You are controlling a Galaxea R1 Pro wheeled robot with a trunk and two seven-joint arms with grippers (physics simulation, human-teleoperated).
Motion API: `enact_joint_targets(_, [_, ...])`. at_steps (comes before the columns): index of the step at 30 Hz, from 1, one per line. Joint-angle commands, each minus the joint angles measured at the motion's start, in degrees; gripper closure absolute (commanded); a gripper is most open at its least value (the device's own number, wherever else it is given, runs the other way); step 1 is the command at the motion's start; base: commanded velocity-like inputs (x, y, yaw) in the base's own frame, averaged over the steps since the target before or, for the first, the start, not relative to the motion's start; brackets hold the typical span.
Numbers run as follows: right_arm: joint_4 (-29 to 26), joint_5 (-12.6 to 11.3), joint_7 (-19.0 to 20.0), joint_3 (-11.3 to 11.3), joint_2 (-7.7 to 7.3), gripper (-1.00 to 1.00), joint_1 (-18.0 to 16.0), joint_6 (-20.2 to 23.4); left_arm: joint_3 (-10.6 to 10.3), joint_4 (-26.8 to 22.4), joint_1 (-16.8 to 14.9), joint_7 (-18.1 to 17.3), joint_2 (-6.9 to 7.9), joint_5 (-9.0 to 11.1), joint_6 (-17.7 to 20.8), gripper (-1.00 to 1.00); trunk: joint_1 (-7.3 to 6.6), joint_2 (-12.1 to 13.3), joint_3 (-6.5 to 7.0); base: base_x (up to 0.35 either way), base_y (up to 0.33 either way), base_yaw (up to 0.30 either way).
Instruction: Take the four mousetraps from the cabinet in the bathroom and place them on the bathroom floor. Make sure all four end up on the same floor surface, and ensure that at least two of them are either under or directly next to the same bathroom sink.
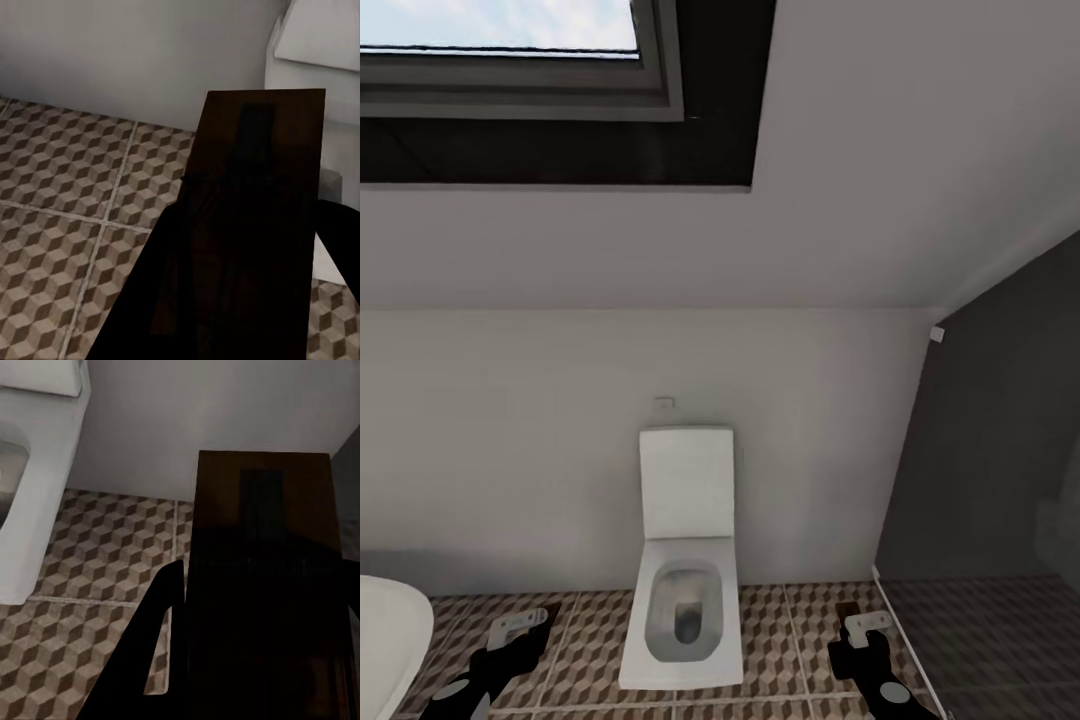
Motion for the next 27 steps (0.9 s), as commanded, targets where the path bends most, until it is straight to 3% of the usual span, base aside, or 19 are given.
enact_joint_targets(1, [0.02,-0.61,-0.09,0.47,-0.03,1.00,-0.02,-0.19,0.33,0.00,-0.02,-0.45,-0.03,0.18,0.10,1.00,0.02,-0.04,-0.02,0.018,0.010,0.000])
enact_joint_targets(27, [0.01,-0.61,-0.44,0.47,-0.03,1.00,-0.02,-0.16,0.31,0.00,-0.01,-0.36,-0.74,0.18,0.16,1.00,0.02,-0.04,-0.02,0.003,0.001,0.041])
